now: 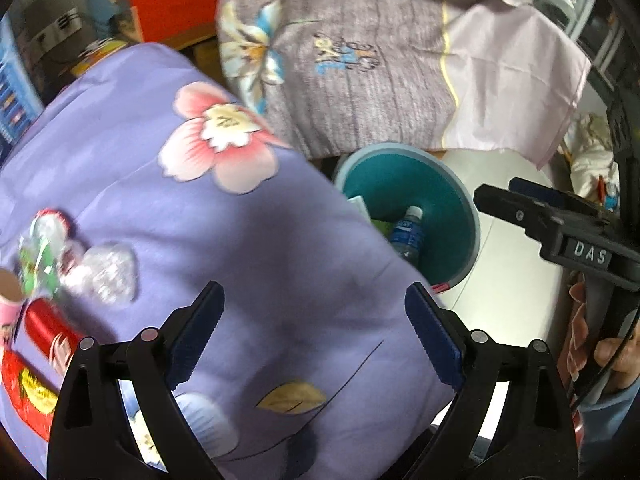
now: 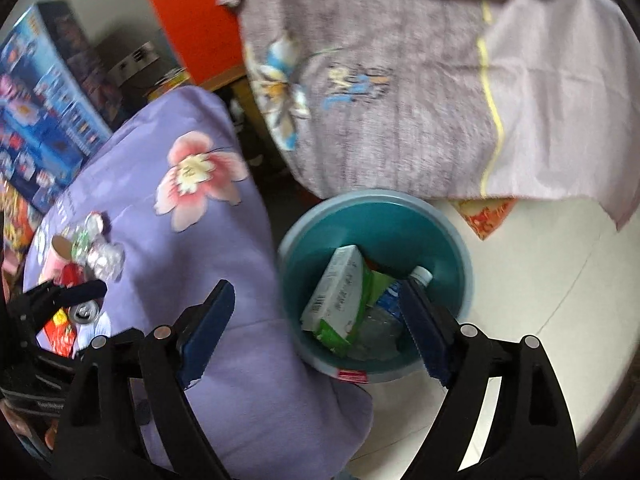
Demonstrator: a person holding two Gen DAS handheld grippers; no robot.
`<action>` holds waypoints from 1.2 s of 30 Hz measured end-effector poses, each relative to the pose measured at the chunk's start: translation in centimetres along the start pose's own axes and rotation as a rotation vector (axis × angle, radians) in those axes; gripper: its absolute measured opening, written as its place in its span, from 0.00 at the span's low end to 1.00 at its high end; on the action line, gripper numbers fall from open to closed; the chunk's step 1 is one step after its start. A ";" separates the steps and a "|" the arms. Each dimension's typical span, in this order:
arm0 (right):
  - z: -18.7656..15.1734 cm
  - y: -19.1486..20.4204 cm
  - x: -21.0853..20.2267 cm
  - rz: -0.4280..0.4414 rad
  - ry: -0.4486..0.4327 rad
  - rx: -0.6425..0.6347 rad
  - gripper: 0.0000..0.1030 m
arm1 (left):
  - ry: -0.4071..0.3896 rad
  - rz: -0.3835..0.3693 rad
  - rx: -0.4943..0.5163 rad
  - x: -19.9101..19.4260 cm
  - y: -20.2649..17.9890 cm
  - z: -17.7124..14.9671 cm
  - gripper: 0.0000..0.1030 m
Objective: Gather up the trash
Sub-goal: 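Move both tools back over the remaining trash on the tablecloth, then grasp the Coca-Cola can with the right tool while the left tool grasps the red foil bag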
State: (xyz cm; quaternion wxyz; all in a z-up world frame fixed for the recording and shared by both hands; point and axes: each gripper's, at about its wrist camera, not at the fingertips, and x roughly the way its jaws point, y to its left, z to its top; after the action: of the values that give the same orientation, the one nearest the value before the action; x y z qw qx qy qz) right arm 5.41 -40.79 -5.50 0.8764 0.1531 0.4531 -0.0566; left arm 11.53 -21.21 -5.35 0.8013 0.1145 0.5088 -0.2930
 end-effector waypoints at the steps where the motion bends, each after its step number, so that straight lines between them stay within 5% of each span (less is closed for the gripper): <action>1: -0.1 0.6 0.0 0.000 0.002 -0.012 0.78 | -0.003 0.004 -0.009 -0.3 0.4 -0.2 0.90; 13: -0.4 11.3 2.4 0.079 0.101 -0.144 0.78 | -0.055 0.094 -0.206 -4.8 10.3 -6.3 0.95; 23: -0.7 22.5 5.5 0.165 0.197 -0.346 0.78 | -0.069 0.215 -0.503 -8.6 21.8 -13.9 0.95; 36: -1.0 34.4 9.2 0.272 0.289 -0.543 0.78 | -0.083 0.188 -0.715 -8.8 29.5 -19.8 0.95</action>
State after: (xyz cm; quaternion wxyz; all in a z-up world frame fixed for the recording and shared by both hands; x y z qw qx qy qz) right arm 18.18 -7.52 -6.03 0.8113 -0.0206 0.5468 0.2058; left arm 11.25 15.06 -9.94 0.8340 -0.1385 0.5334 -0.0265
